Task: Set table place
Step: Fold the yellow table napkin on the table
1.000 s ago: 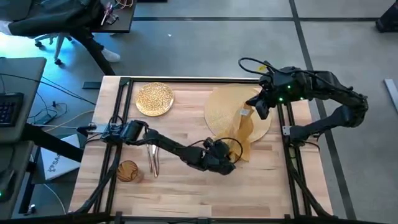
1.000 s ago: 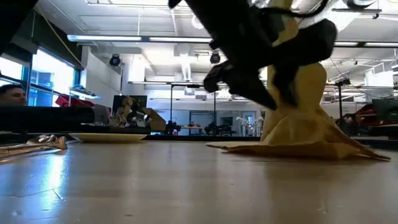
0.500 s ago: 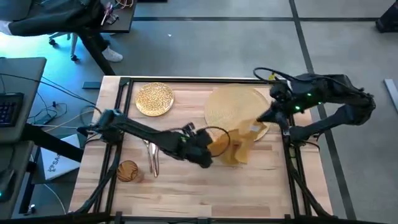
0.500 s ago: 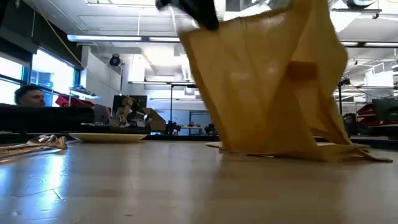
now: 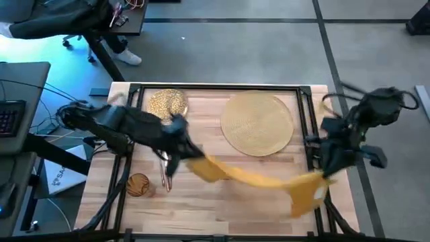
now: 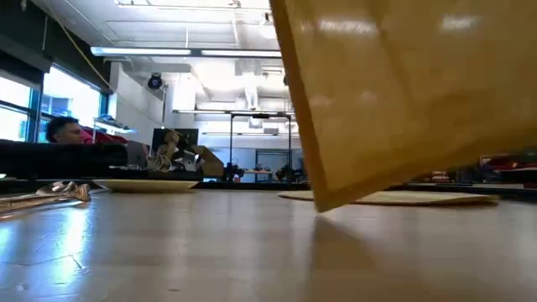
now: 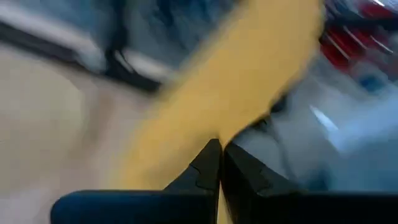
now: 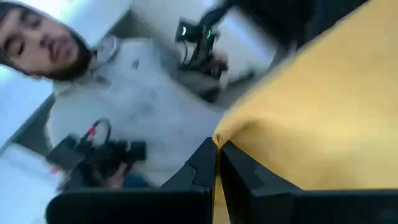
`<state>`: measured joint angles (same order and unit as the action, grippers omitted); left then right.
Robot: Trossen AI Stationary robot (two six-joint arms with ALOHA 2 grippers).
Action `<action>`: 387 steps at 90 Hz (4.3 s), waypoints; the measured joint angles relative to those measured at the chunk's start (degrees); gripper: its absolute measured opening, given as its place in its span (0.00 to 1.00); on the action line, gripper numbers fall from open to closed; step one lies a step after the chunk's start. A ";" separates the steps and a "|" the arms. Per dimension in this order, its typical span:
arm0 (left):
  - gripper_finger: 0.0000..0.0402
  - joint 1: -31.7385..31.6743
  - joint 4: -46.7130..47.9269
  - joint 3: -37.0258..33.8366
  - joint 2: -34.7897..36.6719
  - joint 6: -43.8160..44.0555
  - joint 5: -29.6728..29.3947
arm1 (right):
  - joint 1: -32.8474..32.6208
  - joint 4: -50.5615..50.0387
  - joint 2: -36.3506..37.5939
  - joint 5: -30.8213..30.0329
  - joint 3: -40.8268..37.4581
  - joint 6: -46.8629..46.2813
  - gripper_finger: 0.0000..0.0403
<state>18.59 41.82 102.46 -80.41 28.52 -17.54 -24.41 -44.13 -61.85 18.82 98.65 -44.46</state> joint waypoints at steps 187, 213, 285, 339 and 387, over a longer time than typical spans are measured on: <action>0.00 -31.76 12.37 -22.72 -11.64 -33.78 6.98 | 37.85 -19.02 -14.95 -24.15 -37.39 38.49 0.00; 0.00 -17.67 10.99 -28.15 -11.56 -22.37 1.47 | 25.31 -17.68 -14.90 -21.80 -41.22 31.48 0.00; 0.33 -36.78 -20.52 -34.61 -13.26 -49.99 23.32 | 31.56 -17.23 -14.88 -21.78 -28.33 16.05 0.00; 0.41 -36.41 -47.87 -34.54 -24.93 -40.71 22.64 | 44.46 -8.20 -14.90 -15.29 -25.20 22.49 0.00; 0.26 -34.15 -49.65 -34.54 -32.26 -33.22 6.86 | 44.64 -7.87 -14.90 -8.19 -25.20 22.11 0.00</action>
<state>-15.56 -7.82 67.92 -112.67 -4.71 -10.67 20.23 -52.00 -76.75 10.63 73.45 -22.36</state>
